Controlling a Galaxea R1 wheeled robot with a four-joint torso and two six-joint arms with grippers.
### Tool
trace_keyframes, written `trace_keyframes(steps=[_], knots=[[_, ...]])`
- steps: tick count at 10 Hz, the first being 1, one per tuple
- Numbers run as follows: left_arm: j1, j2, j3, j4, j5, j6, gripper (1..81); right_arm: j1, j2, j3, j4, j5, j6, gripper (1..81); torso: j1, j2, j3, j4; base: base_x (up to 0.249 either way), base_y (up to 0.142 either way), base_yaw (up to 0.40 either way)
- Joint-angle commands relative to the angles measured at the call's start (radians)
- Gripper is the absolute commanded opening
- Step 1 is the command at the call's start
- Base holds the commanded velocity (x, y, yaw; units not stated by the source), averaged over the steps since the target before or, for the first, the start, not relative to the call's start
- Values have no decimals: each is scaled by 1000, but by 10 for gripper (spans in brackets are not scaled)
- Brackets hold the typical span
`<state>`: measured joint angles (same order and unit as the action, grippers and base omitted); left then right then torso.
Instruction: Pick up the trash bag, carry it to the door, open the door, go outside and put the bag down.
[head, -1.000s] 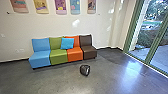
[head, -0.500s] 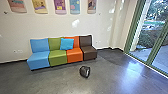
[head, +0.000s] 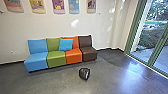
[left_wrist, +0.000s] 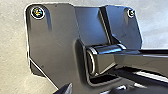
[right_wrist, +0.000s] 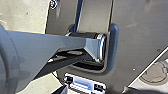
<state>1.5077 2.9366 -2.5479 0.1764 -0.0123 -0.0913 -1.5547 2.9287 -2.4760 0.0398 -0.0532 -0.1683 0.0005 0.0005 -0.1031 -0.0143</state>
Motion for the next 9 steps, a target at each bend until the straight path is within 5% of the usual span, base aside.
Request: trace_keyframes(steps=[1,9], knots=[[-33,-5,8,-2,58,4,811,31,-3,6,-6,-69,-5,811,0,-1,0,0,144,-71,0],[-33,-5,8,-3,58,4,811,31,-3,3,-6,-68,-5,811,0,-1,0,0,145,-71,0]])
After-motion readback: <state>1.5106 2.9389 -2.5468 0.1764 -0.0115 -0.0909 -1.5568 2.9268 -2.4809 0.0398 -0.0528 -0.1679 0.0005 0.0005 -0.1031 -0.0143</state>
